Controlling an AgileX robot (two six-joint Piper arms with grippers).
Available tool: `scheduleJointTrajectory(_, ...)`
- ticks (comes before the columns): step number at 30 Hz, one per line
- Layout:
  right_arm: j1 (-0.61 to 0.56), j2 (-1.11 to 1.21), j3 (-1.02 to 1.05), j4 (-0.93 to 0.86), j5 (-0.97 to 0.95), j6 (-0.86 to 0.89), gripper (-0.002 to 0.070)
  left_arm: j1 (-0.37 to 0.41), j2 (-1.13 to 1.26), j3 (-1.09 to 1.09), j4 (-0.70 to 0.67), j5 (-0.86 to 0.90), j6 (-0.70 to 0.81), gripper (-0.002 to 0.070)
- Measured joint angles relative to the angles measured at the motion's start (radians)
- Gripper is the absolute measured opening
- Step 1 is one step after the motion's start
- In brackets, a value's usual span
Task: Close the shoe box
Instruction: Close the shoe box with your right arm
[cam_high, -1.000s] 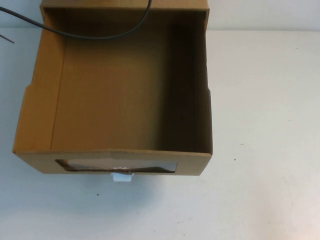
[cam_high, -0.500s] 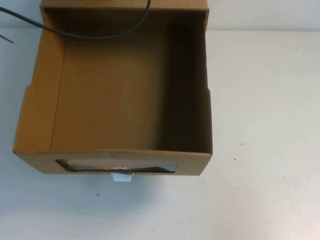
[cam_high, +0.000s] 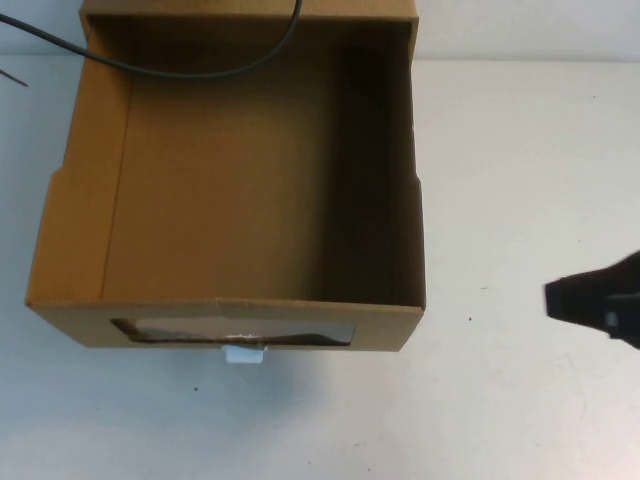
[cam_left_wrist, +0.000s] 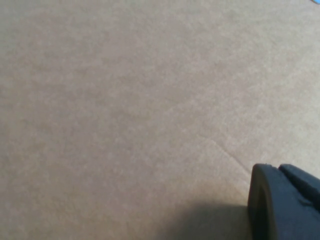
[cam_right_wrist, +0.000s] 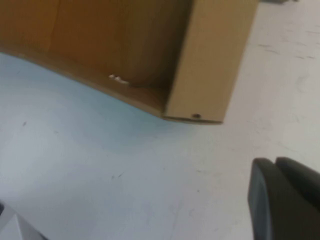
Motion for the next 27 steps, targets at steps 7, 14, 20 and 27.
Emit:
scheduleJointTrajectory(7, 0.486, 0.196, -0.181, -0.266, -0.105, 0.239, -0.0011, 0.000, 0.000, 0.000, 0.000, 0.000, 0.000, -0.0002)
scheduleJointTrajectory(14, 0.801, 0.384, -0.308, -0.618, -0.157, 0.511, -0.0011, 0.000, 0.001, 0.000, 0.000, 0.000, 0.000, -0.0002)
scheduleJointTrajectory(20, 0.824, 0.505, -0.387, -0.661, -0.176, 0.542, -0.0011, 0.000, 0.001, 0.000, -0.002, -0.001, 0.000, -0.0003)
scheduleJointTrajectory(27, 0.824, 0.581, -0.464, -0.714, -0.184, 0.550, -0.0011, 0.001, 0.002, 0.000, -0.003, -0.003, 0.000, -0.0003)
